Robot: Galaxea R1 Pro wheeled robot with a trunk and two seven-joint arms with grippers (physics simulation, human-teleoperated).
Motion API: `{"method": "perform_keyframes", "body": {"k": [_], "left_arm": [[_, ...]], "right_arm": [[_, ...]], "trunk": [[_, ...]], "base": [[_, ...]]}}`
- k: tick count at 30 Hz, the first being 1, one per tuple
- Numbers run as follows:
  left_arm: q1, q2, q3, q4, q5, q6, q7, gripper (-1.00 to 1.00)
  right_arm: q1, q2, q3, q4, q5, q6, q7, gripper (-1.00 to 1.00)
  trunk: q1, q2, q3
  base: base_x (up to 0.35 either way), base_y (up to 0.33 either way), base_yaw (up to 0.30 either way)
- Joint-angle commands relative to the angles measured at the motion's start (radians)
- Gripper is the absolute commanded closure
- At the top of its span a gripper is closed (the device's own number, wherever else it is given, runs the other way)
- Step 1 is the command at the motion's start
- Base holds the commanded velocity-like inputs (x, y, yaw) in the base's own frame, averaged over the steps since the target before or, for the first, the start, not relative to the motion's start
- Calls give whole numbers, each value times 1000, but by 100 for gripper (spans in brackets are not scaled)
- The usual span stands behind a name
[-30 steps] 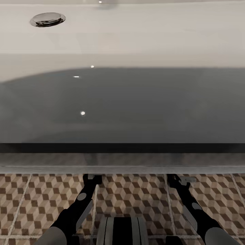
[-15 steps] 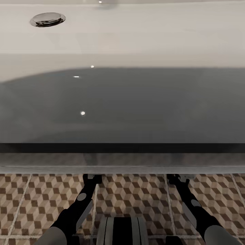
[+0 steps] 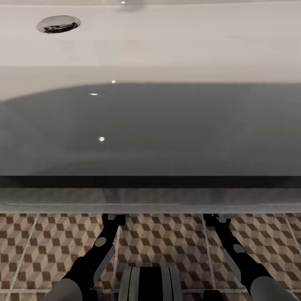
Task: Take the four mousetraps from the cabinet in the bathroom and place them on the bathroom floor. Make sure all four end up on the same floor surface, and ensure that at least two of them are either under or directly next to the same bathroom sink.
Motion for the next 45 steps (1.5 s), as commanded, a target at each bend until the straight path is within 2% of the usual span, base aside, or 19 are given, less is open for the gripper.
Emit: {"method": "perform_keyframes", "body": {"k": [1, 12, 45], "left_arm": [[0, 0, 0, 0, -3, 1, 3, 100], [0, -2, -2, 0, -2, 3, -4, 100], [0, -2, -2, 8, -4, -5, -21, 100]], "right_arm": [[0, 0, 0, 0, 1, 0, 0, 100], [0, 1, -1, 0, 6, -1, -28, 100], [0, 2, -1, 12, 0, -3, -29, 100]], "trunk": [[0, 0, 0], [0, 0, 0], [0, 0, 0]], "base": [[0, 0, 0], [0, 0, 0], [0, 0, 0]]}}
